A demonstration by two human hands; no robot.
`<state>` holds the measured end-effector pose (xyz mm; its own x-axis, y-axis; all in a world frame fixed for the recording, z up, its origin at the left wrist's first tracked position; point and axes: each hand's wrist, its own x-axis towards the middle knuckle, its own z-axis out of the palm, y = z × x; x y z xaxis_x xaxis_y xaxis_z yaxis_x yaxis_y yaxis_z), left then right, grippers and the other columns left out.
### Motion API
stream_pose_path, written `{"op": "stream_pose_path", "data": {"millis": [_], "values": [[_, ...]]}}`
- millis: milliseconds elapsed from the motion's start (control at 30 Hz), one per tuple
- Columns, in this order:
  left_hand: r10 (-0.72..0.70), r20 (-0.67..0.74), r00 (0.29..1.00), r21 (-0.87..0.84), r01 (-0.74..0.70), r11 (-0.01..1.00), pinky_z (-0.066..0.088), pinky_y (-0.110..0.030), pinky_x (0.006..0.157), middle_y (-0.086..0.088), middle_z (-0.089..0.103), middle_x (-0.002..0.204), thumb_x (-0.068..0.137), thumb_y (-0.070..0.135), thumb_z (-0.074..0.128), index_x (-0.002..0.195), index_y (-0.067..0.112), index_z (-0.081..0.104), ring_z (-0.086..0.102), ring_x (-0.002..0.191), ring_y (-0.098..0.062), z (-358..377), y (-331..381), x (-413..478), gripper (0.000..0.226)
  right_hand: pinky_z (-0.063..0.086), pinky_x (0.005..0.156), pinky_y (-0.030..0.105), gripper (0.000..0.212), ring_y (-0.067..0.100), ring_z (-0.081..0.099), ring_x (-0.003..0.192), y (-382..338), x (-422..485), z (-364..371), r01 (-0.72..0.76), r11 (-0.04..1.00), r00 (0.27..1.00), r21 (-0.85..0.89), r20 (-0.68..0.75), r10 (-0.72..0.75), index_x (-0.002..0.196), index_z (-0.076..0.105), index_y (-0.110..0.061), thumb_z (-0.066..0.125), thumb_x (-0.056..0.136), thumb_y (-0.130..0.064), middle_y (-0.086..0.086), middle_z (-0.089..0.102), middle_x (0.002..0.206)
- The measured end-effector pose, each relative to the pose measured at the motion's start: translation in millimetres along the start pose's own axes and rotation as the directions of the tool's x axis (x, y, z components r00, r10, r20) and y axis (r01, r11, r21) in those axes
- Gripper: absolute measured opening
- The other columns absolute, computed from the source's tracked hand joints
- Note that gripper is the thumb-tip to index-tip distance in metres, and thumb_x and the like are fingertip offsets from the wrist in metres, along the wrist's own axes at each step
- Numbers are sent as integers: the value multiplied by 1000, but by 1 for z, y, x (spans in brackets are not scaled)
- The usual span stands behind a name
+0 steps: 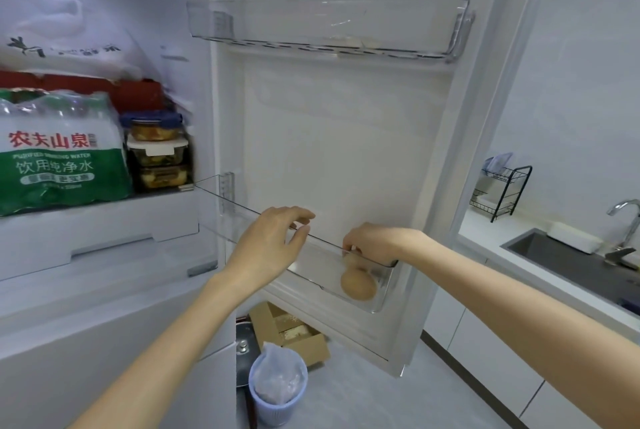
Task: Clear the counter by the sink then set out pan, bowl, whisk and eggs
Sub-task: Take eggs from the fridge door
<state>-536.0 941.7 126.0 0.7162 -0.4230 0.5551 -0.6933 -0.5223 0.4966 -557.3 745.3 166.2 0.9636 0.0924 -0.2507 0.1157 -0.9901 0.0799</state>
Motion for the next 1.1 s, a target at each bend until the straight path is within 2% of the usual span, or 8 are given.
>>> {"op": "stream_pose_path", "data": {"millis": [167, 333, 400, 533, 633, 800, 1000, 1100], "values": [[-44, 86, 995, -28, 47, 999, 43, -17, 82, 13, 61, 113, 96, 27, 50, 118, 27, 62, 56, 92, -2, -5, 6, 13, 25, 44, 72, 29, 22, 28, 56, 93, -3, -18, -16, 9, 997, 973, 83, -232, 10, 110, 59, -14, 52, 89, -18, 8, 59, 108], [-97, 345, 934, 29, 93, 995, 44, -19, 81, 12, 63, 102, 93, 28, 54, 113, 27, 65, 57, 88, -7, -5, 23, 43, 23, 49, 77, 33, 37, 27, 59, 95, 4, -58, -40, 37, 997, 882, 74, -472, 3, 121, 54, -23, 64, 85, -25, 3, 63, 106], [-94, 528, 844, -11, 118, 993, 50, -23, 83, 6, 66, 103, 92, 28, 56, 115, 23, 65, 61, 92, -12, -2, 35, 57, 25, 46, 77, 31, 40, 27, 58, 100, 8, -73, -42, 18, 998, 843, 66, -537, 20, 125, 52, -24, 63, 87, -27, 0, 64, 108], [-106, 816, 568, -49, 250, 967, 57, -28, 82, 0, 68, 104, 89, 27, 62, 119, 16, 63, 67, 92, -15, 12, 55, 78, 31, 40, 74, 27, 41, 22, 57, 102, 16, -97, -35, 11, 996, 764, 91, -643, 50, 125, 53, -27, 65, 86, -33, -5, 62, 110], [-142, 914, 380, 67, 203, 977, 57, -32, 84, 2, 67, 101, 86, 24, 68, 123, 16, 60, 67, 98, -17, 27, 65, 92, 38, 46, 82, 31, 41, 21, 58, 101, 22, -110, -28, 8, 995, 703, 103, -708, 68, 124, 56, -28, 67, 85, -35, -6, 62, 114], [-187, 964, 192, 156, 166, 974, 55, -36, 88, 0, 65, 102, 83, 8, 70, 119, 14, 58, 63, 101, -22, 44, 66, 102, 38, 47, 79, 28, 45, 20, 61, 91, 33, -117, -19, 54, 987, 610, 148, -788, 85, 122, 60, -23, 74, 80, -31, -5, 63, 112], [-190, 972, 135, 160, 205, 966, 57, -26, 78, -2, 68, 94, 86, 14, 67, 97, 17, 66, 65, 95, -25, 57, 60, 100, 12, 43, 76, 24, 44, 16, 61, 86, 38, -111, -10, 106, 977, 575, 187, -813, 94, 119, 62, -23, 77, 78, -28, -6, 63, 109], [-159, 966, 205, 116, 209, 971, 56, -23, 77, 1, 69, 93, 86, 15, 66, 99, 13, 67, 67, 95, -25, 58, 56, 96, 13, 48, 78, 28, 44, 15, 60, 85, 40, -109, -7, 145, 964, 564, 225, -819, 106, 118, 63, -23, 78, 77, -26, -6, 63, 107]]}}
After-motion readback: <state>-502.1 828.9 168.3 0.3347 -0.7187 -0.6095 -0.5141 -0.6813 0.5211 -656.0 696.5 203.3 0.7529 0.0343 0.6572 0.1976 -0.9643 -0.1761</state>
